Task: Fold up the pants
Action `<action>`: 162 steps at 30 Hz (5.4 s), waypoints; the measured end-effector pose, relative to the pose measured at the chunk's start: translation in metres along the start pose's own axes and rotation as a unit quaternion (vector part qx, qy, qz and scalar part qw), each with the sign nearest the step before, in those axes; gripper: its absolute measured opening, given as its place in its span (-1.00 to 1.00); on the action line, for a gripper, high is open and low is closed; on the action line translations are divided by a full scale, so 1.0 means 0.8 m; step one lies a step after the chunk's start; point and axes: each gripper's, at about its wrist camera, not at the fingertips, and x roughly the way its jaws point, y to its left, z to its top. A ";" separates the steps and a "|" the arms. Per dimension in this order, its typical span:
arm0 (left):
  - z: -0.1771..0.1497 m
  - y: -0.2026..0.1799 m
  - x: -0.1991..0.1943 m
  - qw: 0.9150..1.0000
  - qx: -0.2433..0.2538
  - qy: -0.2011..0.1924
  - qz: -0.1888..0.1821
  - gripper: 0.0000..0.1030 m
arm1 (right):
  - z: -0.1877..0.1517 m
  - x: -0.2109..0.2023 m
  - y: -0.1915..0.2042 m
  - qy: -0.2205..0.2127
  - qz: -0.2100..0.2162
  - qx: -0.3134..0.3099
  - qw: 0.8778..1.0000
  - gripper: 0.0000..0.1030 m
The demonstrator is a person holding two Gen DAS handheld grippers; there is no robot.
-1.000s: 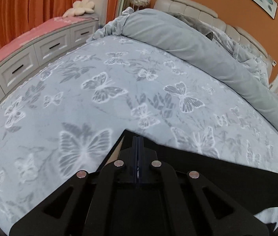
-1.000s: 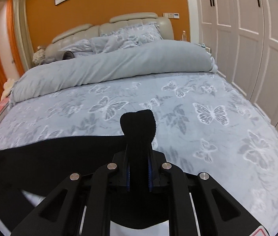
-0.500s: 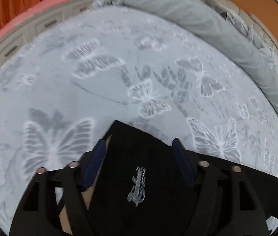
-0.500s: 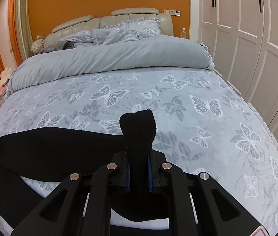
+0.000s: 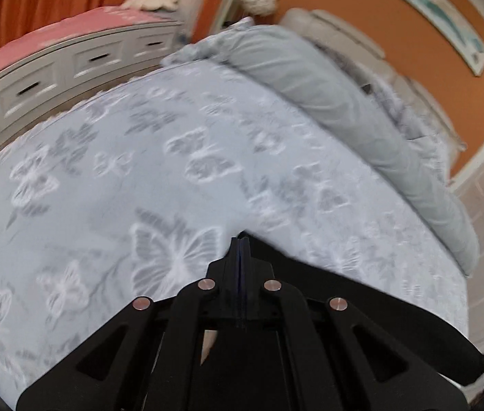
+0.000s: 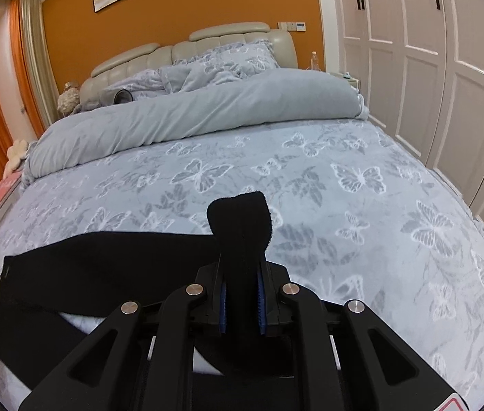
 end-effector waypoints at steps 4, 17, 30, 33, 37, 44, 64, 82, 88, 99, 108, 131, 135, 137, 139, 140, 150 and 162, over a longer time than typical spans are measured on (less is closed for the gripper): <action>-0.025 -0.012 0.053 0.999 0.031 0.038 0.016 -0.68 | -0.004 -0.005 0.007 0.004 -0.003 -0.008 1.000 -0.78; -0.011 -0.037 0.201 0.994 0.035 0.099 0.026 -1.00 | 0.001 0.032 0.002 0.008 -0.030 -0.019 0.999 -0.78; 0.007 -0.002 0.013 0.998 0.017 0.013 -0.055 -0.93 | -0.018 -0.006 0.008 -0.001 0.006 0.004 1.000 -0.78; -0.006 -0.003 0.049 0.998 0.011 0.057 -0.026 -0.05 | -0.022 -0.007 0.013 0.004 0.009 0.000 1.000 -0.78; -0.022 -0.015 0.100 0.998 0.038 0.053 0.000 0.59 | -0.019 0.001 0.014 0.007 0.002 -0.009 1.000 -0.78; -0.016 -0.039 0.195 0.992 0.066 0.109 -0.023 -0.15 | -0.018 0.022 0.001 0.009 -0.014 -0.001 1.000 -0.78; -0.228 0.102 -0.124 0.989 0.047 0.054 -0.125 -0.79 | -0.142 -0.050 -0.083 0.036 0.010 -0.019 0.999 -0.52; -0.281 0.064 -0.109 0.990 -0.062 0.106 -0.065 0.85 | -0.228 -0.123 -0.130 0.028 0.052 0.152 0.987 0.53; -0.299 0.060 -0.062 0.983 -0.075 0.161 -0.039 0.45 | -0.221 -0.093 -0.129 0.090 0.114 0.253 0.957 0.53; -0.299 0.049 -0.050 0.987 -0.048 0.151 -0.018 0.47 | -0.206 0.001 -0.110 0.142 0.094 0.280 0.945 -0.92; -0.290 0.043 -0.040 0.985 -0.021 0.168 -0.011 0.47 | -0.174 -0.071 -0.136 0.026 0.095 0.234 0.967 -0.92; -0.212 0.069 -0.008 0.976 -0.022 0.210 -0.049 -0.12 | -0.142 -0.091 -0.149 -0.038 0.056 0.162 0.985 -0.91; -0.218 0.078 -0.017 0.975 -0.035 0.209 -0.065 0.08 | -0.221 -0.006 -0.198 0.119 -0.049 0.190 0.973 -0.61; -0.222 0.083 -0.022 0.975 -0.048 0.202 -0.075 0.35 | -0.231 -0.020 -0.202 0.090 -0.036 0.191 0.977 -0.49; -0.226 0.078 -0.027 0.974 -0.064 0.197 -0.094 0.47 | -0.215 -0.052 -0.190 0.068 -0.074 0.177 0.979 -0.14; -0.226 0.074 -0.028 0.973 -0.066 0.195 -0.099 0.47 | -0.210 -0.064 -0.185 0.052 -0.072 0.177 0.980 -0.08; -0.205 0.078 -0.057 0.978 -0.067 0.179 -0.087 -0.74 | -0.189 -0.117 -0.014 0.040 -0.002 0.085 0.996 0.14; -0.236 0.122 -0.098 0.988 -0.050 0.143 -0.037 -0.55 | -0.236 -0.076 0.133 0.106 0.068 -0.028 0.992 0.32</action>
